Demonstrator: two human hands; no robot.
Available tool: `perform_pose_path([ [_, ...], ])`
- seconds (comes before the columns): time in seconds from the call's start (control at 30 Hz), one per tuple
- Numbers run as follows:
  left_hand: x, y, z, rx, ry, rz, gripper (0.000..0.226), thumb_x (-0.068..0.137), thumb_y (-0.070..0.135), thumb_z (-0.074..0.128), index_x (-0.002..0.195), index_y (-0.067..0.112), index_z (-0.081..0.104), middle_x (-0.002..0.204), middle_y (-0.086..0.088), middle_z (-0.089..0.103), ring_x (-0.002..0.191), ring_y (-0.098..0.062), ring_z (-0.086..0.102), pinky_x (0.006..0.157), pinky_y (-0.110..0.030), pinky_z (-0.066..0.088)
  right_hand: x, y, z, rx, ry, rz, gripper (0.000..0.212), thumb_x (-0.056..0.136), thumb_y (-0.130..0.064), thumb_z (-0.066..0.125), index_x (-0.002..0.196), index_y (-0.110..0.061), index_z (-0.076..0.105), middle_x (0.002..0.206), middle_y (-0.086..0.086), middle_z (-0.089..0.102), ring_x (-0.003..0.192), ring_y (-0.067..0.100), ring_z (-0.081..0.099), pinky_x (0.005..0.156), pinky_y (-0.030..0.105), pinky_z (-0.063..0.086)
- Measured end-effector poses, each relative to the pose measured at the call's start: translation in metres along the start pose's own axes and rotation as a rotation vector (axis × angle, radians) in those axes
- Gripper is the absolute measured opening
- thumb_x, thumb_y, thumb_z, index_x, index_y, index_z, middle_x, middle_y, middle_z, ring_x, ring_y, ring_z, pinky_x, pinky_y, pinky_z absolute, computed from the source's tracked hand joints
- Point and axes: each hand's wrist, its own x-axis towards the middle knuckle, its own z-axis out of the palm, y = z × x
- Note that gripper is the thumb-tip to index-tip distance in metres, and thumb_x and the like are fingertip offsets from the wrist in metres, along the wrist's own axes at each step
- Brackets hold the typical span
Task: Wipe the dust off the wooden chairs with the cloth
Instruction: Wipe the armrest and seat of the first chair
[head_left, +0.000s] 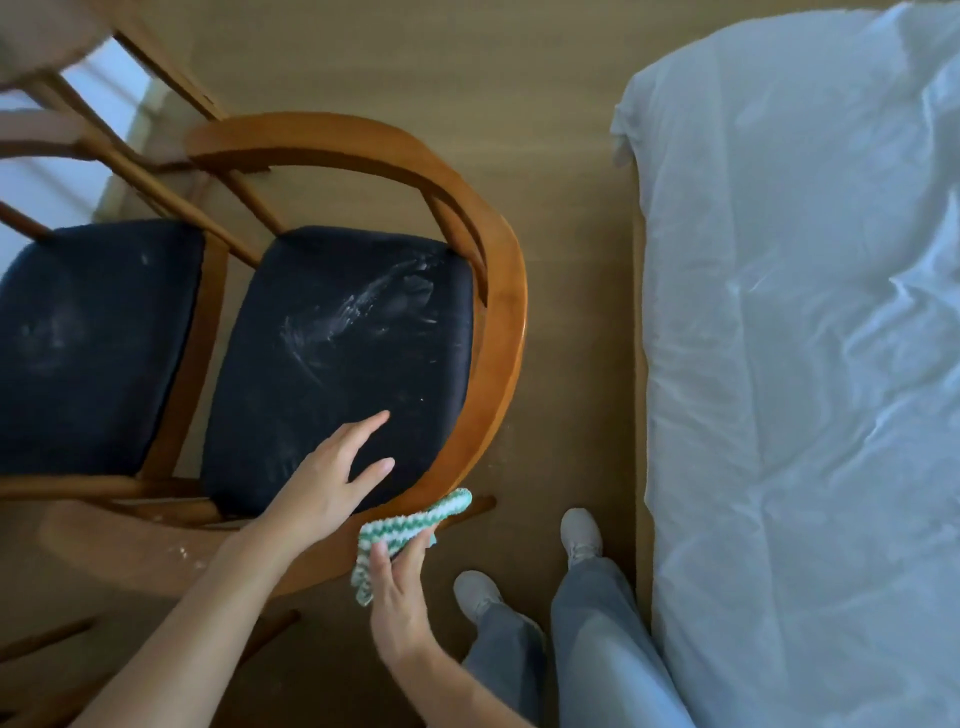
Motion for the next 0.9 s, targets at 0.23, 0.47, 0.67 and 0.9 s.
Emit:
perform_pose_path([
  [0.23,-0.044,-0.042,-0.017,-0.095,0.132,-0.057,0.055,0.095,0.036,0.047,0.145,0.032,0.026,0.151,0.009,0.030,0.138,-0.012,0.029,0.110,-0.032,0.029,-0.021,-0.002,0.024,-0.293,0.029,-0.036,0.078,0.083,-0.068,0.023,0.137,-0.040,-0.027,0.147,-0.013,-0.027,0.136,0.005,-0.006,0.114,0.026,0.007],
  [0.47,-0.085,-0.091,-0.027,-0.246,0.291,-0.129,0.054,0.094,0.036,0.048,0.144,0.033,0.028,0.151,0.010,0.029,0.138,-0.012,0.030,0.109,-0.031,0.032,-0.016,0.021,0.003,-1.530,0.222,-0.250,0.071,0.096,-0.057,0.000,0.150,-0.013,0.014,0.155,0.013,0.021,0.130,0.037,0.039,0.115,0.037,-0.001],
  [0.67,-0.107,-0.118,-0.015,-0.332,0.364,-0.176,0.054,0.094,0.034,0.048,0.144,0.027,0.029,0.150,0.007,0.032,0.139,-0.010,0.029,0.109,-0.021,0.024,-0.002,-0.018,-0.014,-1.927,0.070,-0.605,0.055,0.063,-0.039,0.080,0.113,-0.019,0.070,0.116,0.007,0.068,0.103,0.035,0.065,0.101,0.054,0.037],
  [0.9,-0.131,-0.131,0.006,-0.410,0.521,-0.299,0.066,0.090,0.059,0.033,0.145,0.023,0.029,0.148,0.004,0.036,0.137,-0.011,0.029,0.108,-0.024,0.021,0.053,-0.022,0.049,-2.078,-0.444,-0.755,0.054,0.086,-0.043,0.035,0.138,-0.027,0.039,0.142,0.001,0.048,0.126,0.032,0.049,0.100,0.049,0.041],
])
